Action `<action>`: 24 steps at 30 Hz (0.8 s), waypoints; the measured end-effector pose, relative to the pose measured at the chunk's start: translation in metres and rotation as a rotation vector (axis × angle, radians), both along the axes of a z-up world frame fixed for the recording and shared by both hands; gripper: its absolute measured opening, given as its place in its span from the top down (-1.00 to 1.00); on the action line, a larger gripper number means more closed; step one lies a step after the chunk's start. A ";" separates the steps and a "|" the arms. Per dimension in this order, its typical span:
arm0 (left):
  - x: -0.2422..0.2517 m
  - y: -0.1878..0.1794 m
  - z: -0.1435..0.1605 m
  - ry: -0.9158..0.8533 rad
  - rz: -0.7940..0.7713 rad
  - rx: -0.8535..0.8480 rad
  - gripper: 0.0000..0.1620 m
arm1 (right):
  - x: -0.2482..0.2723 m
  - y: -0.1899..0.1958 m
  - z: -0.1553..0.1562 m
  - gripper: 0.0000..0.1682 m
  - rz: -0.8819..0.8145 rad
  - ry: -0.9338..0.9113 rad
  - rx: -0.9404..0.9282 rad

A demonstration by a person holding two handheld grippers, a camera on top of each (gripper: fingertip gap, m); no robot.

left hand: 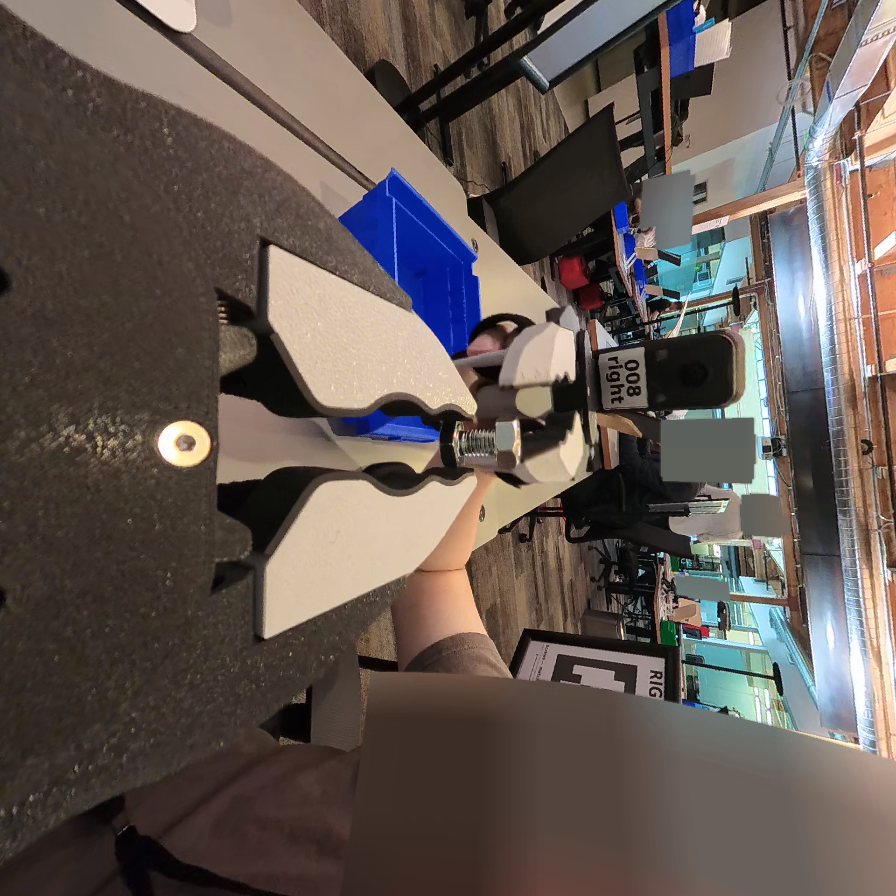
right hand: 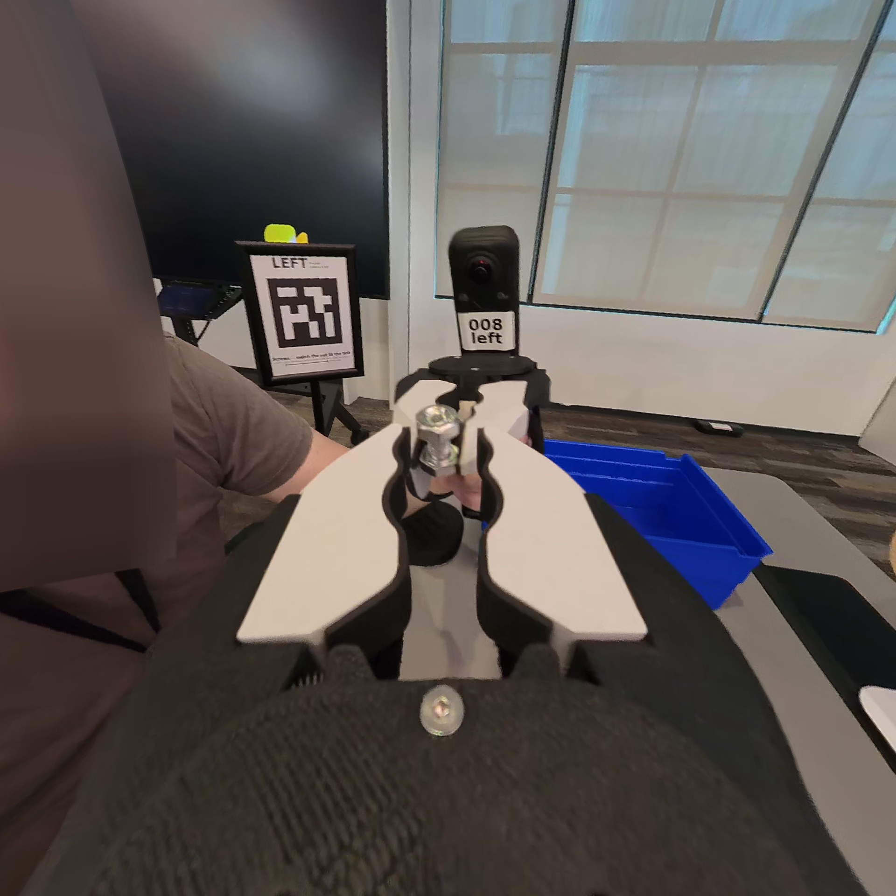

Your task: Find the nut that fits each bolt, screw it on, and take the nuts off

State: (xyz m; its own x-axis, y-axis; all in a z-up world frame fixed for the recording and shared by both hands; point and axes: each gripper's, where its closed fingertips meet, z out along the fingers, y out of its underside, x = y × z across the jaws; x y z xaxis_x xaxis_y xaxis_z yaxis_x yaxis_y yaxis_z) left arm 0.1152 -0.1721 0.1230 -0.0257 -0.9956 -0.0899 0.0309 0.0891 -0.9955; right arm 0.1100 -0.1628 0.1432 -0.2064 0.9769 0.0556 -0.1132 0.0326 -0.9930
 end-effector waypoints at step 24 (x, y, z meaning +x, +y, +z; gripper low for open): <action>0.002 -0.003 -0.002 0.016 -0.007 0.011 0.78 | 0.002 0.001 -0.001 0.73 0.008 0.001 0.011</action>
